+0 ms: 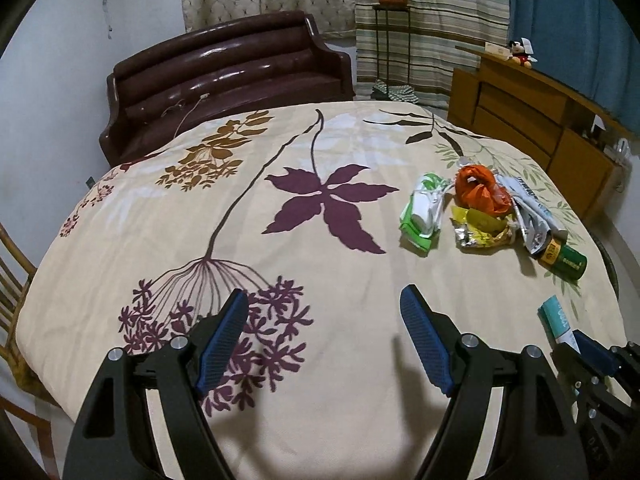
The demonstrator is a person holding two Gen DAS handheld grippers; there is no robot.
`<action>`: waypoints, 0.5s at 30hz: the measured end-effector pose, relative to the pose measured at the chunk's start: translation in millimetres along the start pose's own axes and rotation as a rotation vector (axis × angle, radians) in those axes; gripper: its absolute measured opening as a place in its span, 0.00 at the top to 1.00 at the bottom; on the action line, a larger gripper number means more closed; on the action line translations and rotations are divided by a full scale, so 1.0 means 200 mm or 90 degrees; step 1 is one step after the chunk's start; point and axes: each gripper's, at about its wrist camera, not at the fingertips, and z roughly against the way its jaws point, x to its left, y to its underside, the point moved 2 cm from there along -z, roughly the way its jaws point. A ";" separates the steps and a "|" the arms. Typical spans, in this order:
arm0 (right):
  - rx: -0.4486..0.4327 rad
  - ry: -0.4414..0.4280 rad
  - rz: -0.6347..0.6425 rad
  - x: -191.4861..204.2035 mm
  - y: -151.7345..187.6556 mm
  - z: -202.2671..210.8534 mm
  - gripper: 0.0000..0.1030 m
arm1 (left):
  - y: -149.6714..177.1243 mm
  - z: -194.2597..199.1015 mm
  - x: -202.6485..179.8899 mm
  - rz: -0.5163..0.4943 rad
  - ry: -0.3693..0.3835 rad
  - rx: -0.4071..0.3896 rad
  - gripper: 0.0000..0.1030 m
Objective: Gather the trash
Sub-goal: 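Grasp the teal tube with the right gripper while the left gripper grasps the green-white wrapper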
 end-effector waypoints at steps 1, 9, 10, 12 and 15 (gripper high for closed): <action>-0.010 0.000 -0.002 0.00 -0.01 0.02 0.82 | -0.01 0.00 -0.01 -0.001 0.003 0.000 0.26; -0.075 0.010 -0.030 -0.12 -0.16 0.15 0.82 | -0.09 -0.04 -0.11 -0.009 0.035 -0.005 0.26; -0.084 0.015 -0.034 -0.15 -0.18 0.16 0.82 | -0.10 -0.04 -0.12 -0.010 0.037 -0.006 0.26; -0.096 0.028 -0.044 -0.21 -0.23 0.17 0.82 | -0.14 -0.07 -0.15 -0.014 0.043 -0.006 0.26; -0.105 0.038 -0.064 -0.30 -0.29 0.15 0.82 | -0.18 -0.11 -0.18 -0.015 0.051 0.000 0.26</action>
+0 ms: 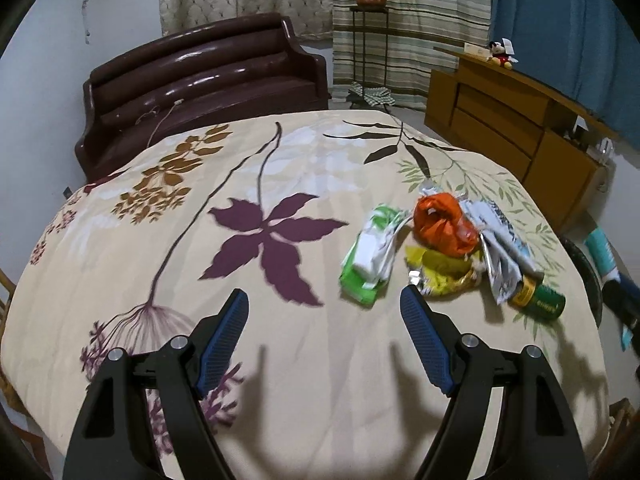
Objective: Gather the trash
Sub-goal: 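Grasp the teal tube with the right gripper while the left gripper grasps the green-white wrapper, then carry the tube and wrapper over the black bin and open both grippers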
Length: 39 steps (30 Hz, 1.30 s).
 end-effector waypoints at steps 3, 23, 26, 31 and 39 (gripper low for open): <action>-0.004 0.007 -0.013 -0.07 -0.04 -0.03 0.82 | -0.04 -0.05 -0.02 -0.005 0.001 0.004 0.26; 0.007 0.017 -0.055 -0.29 -0.15 -0.23 0.82 | -0.18 -0.35 -0.10 -0.043 0.064 0.081 0.52; 0.010 0.015 -0.057 -0.29 -0.14 -0.24 0.82 | -0.18 -0.37 -0.12 -0.050 0.083 0.089 0.65; 0.012 0.012 -0.063 -0.30 -0.14 -0.25 0.82 | -0.16 -0.36 -0.14 -0.060 0.091 0.081 0.69; 0.013 0.014 -0.073 -0.31 -0.12 -0.23 0.82 | -0.14 -0.30 -0.12 -0.043 0.096 0.060 0.70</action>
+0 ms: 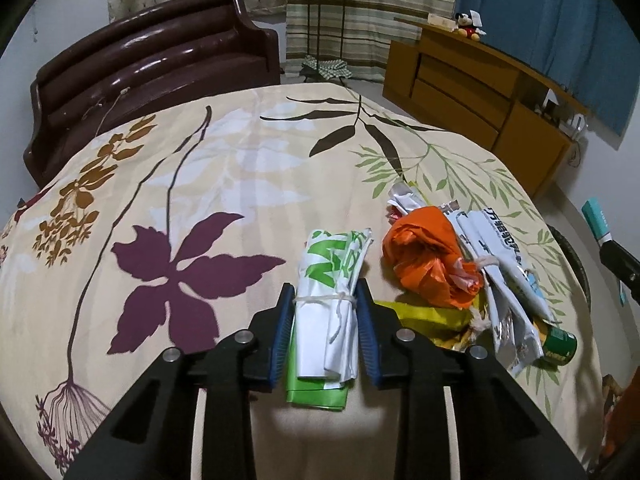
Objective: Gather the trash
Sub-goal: 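Carry the tube and wrapper over the black bin and open both grippers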
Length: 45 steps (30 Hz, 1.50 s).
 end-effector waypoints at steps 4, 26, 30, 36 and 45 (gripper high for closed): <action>-0.006 0.002 -0.004 -0.01 0.01 0.04 0.82 | 0.02 0.07 0.00 0.007 -0.007 -0.018 0.70; -0.042 0.113 -0.048 -0.36 0.07 0.26 0.82 | 0.01 0.29 -0.68 -0.083 0.106 -0.120 0.70; -0.046 0.133 -0.055 -0.43 0.08 0.26 0.82 | 0.00 0.24 -0.82 -0.099 0.112 -0.116 0.70; -0.050 0.149 -0.067 -0.52 0.08 0.25 0.82 | -0.01 0.17 -0.98 -0.126 0.108 -0.119 0.69; -0.045 0.158 -0.083 -0.64 0.07 0.21 0.82 | -0.06 0.05 -1.14 -0.154 0.096 -0.108 0.69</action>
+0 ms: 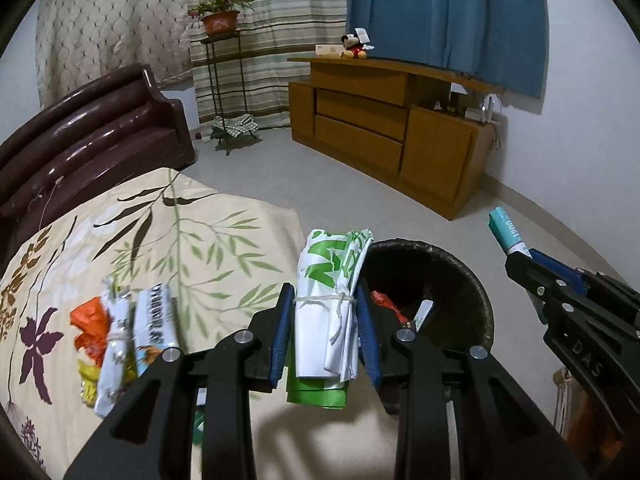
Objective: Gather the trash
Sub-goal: 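Carry the tube and wrapper over the black bin and open both grippers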
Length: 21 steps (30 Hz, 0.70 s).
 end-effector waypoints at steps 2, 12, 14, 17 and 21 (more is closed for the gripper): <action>0.001 0.001 -0.002 -0.01 -0.01 -0.02 0.82 | -0.01 -0.03 -0.02 -0.004 -0.002 0.006 0.69; 0.005 0.003 -0.013 -0.08 -0.05 -0.11 0.82 | -0.05 -0.17 -0.09 -0.028 -0.020 0.018 0.69; 0.007 0.003 -0.014 -0.08 -0.05 -0.13 0.82 | -0.05 -0.19 -0.10 -0.031 -0.021 0.022 0.69; 0.008 0.005 -0.016 -0.10 -0.05 -0.15 0.81 | -0.05 -0.21 -0.12 -0.037 -0.024 0.028 0.69; 0.007 0.007 -0.020 -0.11 -0.05 -0.16 0.81 | -0.05 -0.21 -0.12 -0.036 -0.027 0.030 0.65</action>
